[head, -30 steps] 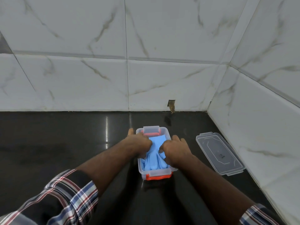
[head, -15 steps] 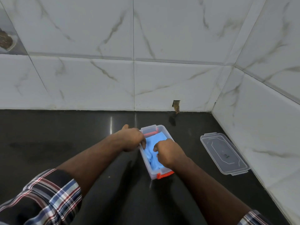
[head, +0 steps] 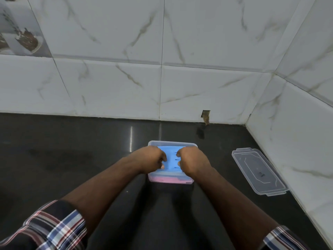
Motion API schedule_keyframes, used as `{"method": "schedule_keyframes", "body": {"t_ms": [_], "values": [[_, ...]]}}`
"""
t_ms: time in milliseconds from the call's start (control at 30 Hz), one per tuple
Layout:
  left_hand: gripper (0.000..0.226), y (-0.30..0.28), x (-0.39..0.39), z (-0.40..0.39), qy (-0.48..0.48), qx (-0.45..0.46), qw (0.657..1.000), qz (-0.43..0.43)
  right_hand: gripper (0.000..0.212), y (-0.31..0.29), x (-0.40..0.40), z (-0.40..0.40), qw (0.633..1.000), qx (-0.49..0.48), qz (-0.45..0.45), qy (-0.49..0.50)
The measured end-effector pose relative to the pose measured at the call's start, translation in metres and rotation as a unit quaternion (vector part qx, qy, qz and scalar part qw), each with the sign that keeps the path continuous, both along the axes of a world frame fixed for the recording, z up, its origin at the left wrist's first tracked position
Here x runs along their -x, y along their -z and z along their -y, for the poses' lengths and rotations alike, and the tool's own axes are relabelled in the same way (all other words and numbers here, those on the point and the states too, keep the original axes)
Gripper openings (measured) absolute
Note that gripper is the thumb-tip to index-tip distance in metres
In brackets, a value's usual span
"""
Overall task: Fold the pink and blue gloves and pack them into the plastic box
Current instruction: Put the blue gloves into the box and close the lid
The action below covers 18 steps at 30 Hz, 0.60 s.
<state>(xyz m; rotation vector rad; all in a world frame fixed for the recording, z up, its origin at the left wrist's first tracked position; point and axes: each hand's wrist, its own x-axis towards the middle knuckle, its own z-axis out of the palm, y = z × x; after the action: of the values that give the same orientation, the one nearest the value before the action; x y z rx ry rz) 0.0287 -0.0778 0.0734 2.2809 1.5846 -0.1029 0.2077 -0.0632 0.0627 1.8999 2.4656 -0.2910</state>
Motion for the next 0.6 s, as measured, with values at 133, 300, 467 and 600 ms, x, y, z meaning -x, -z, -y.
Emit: {"method": "schedule_keyframes", "body": {"t_ms": [133, 300, 467, 600], "values": [[0.056, 0.003, -0.014, -0.006, 0.015, -0.031, 0.991, -0.131, 0.051, -0.006, 0.006, -0.002, 0.997, 0.033, 0.059, -0.029], [0.058, 0.005, -0.021, -0.022, -0.013, -0.001, 0.984, -0.178, 0.044, -0.012, 0.015, -0.010, 0.984, 0.115, 0.129, -0.034], [0.066, 0.019, -0.023, -0.026, -0.016, -0.018, 0.983, -0.181, 0.040, -0.013, 0.019, -0.015, 0.975, 0.140, 0.164, -0.049], [0.063, 0.028, -0.022, -0.023, -0.015, -0.063, 0.980, -0.190, 0.042, -0.006, 0.020, -0.015, 0.973, 0.128, 0.179, -0.066]]}}
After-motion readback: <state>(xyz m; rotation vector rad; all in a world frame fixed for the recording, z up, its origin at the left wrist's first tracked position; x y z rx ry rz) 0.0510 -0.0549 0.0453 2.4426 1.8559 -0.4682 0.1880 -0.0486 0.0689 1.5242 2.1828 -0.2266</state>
